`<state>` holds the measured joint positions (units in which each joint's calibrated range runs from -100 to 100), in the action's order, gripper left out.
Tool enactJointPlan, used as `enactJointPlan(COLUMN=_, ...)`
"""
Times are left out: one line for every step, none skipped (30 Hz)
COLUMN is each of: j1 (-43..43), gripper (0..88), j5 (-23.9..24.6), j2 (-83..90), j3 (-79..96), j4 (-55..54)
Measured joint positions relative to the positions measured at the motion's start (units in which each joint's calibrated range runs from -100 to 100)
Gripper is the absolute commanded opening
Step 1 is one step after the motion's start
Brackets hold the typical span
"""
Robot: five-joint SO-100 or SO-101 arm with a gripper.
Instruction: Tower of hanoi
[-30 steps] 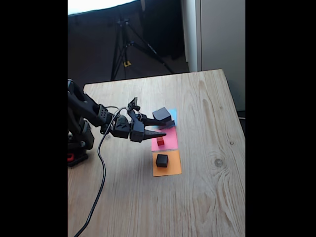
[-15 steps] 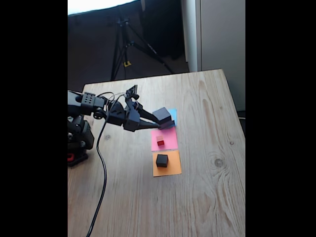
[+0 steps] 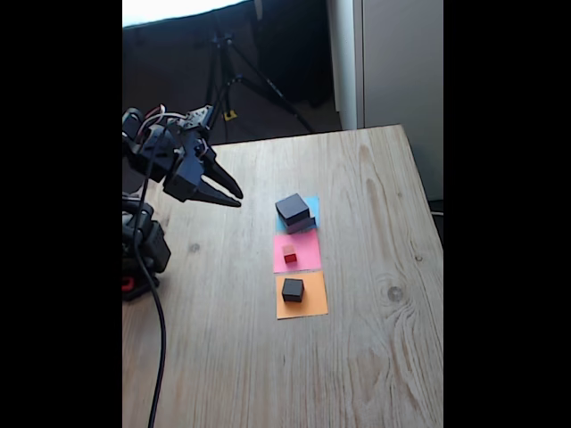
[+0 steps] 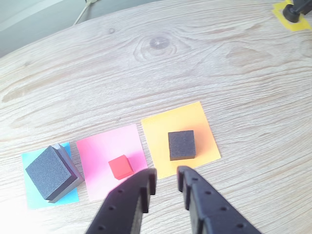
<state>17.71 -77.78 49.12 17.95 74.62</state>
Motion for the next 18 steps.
enactJointPlan(j1=0.93, gripper=0.7, j5=-0.17, j2=-0.34, j3=-1.83, j4=1.04)
enactJointPlan(j1=2.17, gripper=0.7, j5=-0.69, j2=-0.43, j3=-3.3, j4=1.76)
enactJointPlan(j1=3.41, gripper=0.7, j5=-1.56, j2=-0.43, j3=-4.09, j4=2.32)
enactJointPlan(j1=4.75, gripper=0.7, j5=-1.91, j2=-0.43, j3=-4.43, j4=2.72)
enactJointPlan(j1=6.2, gripper=0.7, j5=-2.08, j2=-0.43, j3=-4.61, j4=2.8)
enactJointPlan(j1=7.54, gripper=0.7, j5=-2.43, j2=-0.34, j3=-4.61, j4=2.8)
enactJointPlan(j1=8.57, gripper=0.8, j5=-2.43, j2=0.0, j3=-4.26, j4=2.8)
enactJointPlan(j1=9.6, gripper=0.8, j5=-2.43, j2=0.86, j3=-3.13, j4=2.48)
enactJointPlan(j1=10.33, gripper=0.7, j5=-2.95, j2=1.8, j3=-1.3, j4=1.68)
enactJointPlan(j1=11.05, gripper=0.7, j5=-4.34, j2=2.82, j3=0.78, j4=1.12)
enactJointPlan(j1=11.77, gripper=0.7, j5=-5.73, j2=3.76, j3=2.87, j4=0.56)
enactJointPlan(j1=12.39, gripper=0.7, j5=-6.6, j2=4.53, j3=4.95, j4=-0.32)
enactJointPlan(j1=13.01, gripper=0.7, j5=-6.94, j2=5.39, j3=7.56, j4=-1.92)
enactJointPlan(j1=13.42, gripper=0.9, j5=-6.94, j2=6.07, j3=9.91, j4=-3.52)
enactJointPlan(j1=13.94, gripper=1.6, j5=-6.94, j2=6.67, j3=12.26, j4=-5.12)
enactJointPlan(j1=14.35, gripper=2.6, j5=-7.29, j2=7.01, j3=14.34, j4=-6.24)
enactJointPlan(j1=14.56, gripper=3.8, j5=-7.81, j2=7.18, j3=16.17, j4=-7.21)
enactJointPlan(j1=14.56, gripper=5.4, j5=-7.99, j2=7.35, j3=17.82, j4=-8.41)
